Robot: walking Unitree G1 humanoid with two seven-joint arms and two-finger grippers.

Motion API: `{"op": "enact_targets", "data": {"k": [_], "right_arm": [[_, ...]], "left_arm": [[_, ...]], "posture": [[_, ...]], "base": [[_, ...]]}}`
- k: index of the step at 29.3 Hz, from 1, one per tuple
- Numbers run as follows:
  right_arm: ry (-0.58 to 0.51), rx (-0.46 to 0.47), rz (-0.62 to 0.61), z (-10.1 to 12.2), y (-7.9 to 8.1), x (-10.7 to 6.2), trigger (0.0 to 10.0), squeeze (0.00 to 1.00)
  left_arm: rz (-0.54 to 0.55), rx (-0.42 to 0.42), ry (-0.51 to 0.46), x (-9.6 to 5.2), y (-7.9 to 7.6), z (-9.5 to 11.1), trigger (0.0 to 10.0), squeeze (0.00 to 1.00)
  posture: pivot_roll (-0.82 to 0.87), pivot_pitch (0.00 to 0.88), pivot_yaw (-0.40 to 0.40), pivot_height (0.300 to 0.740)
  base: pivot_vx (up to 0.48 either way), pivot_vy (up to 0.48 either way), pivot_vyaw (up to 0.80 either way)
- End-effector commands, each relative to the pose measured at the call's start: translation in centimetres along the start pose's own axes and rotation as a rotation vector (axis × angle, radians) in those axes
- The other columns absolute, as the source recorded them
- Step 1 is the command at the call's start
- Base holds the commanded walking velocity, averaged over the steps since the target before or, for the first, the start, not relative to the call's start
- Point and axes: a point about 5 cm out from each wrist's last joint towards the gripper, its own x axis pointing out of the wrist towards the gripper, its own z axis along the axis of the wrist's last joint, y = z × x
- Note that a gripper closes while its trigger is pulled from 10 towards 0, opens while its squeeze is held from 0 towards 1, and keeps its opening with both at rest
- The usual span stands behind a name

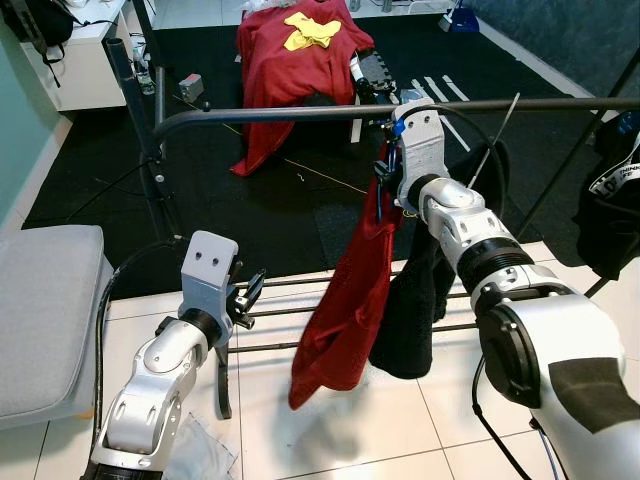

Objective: Hang hanger

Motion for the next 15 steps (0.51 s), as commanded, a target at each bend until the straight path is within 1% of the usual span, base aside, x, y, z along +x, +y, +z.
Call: {"op": "enact_targets", "data": {"k": [1,15], "right_arm": [[-0.003,0.004,-0.008,0.22,-0.3,-0.02,0.0,0.0],[-0.01,0.011,-0.009,0.35,-0.51,-0.05,0.0,0.0]], "left_arm": [[-0.012,-0.009,0.006,0.02,-0.09,-0.12,10.0,0.0],[-0.032,-0.012,0.014,0.19,-0.32,-0.22,10.0,0.0]], "posture": [[0.15,0.163,-0.001,0.74],[0.14,0.14,-0.001,0.74]], "base": [[0.0,0.0,0.0],[0.0,0.0,0.0]]}}
